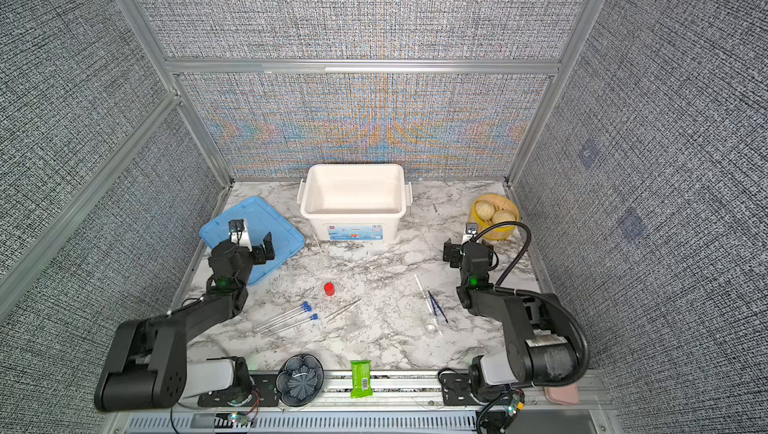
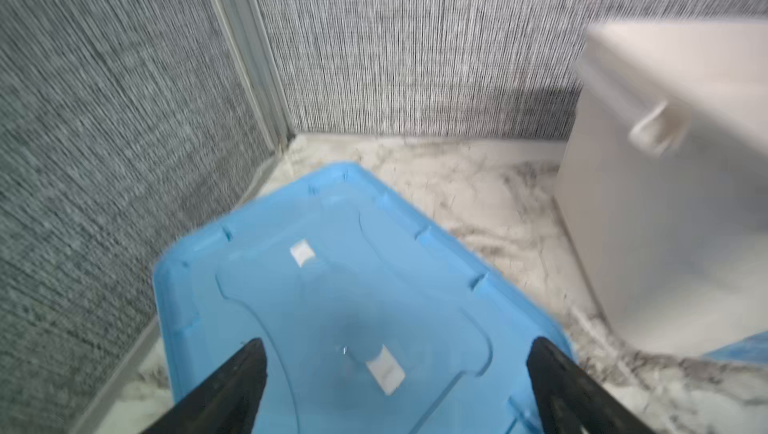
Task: Organize the chemistry lab equipment
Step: 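Raise both arms from rest and swing the right arm toward the table center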
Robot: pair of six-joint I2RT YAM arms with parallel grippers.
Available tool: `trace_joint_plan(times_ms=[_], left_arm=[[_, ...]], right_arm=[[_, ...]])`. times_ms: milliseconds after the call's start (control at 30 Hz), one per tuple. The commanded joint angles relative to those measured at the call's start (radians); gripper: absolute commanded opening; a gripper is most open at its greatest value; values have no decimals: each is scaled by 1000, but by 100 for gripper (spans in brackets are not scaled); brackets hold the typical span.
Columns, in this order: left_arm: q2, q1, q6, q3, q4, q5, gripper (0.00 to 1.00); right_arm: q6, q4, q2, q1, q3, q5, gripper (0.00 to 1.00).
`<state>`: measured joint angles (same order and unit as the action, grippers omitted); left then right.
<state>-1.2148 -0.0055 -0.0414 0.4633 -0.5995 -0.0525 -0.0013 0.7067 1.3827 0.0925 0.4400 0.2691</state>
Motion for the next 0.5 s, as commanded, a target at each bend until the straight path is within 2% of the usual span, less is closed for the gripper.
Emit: trace_joint_plan(times_ms=[0, 100, 200, 233, 267, 367, 400, 467], left_arm=[[122, -3, -109, 93, 406, -24, 99], [210, -2, -217, 152, 579, -46, 99], [305, -2, -319, 196, 699, -37, 99], [335, -1, -354, 187, 699, -17, 99], [360, -1, -407, 172, 693, -7, 99], [432, 1, -687, 64, 669, -5, 99], [452, 4, -717, 37, 643, 54, 99], [472, 4, -697, 32, 641, 168, 99]], right_arm=[[56, -242, -87, 6, 83, 98, 99], [241, -494, -192, 5, 181, 199, 99], [532, -752, -258, 2, 262, 298, 99], [578, -786, -275, -6, 272, 277, 99], [559, -780, -285, -14, 271, 218, 99], [500, -733, -293, -15, 241, 39, 99], [463, -704, -288, -11, 234, -39, 99], [404, -709, -273, 9, 249, -153, 99]])
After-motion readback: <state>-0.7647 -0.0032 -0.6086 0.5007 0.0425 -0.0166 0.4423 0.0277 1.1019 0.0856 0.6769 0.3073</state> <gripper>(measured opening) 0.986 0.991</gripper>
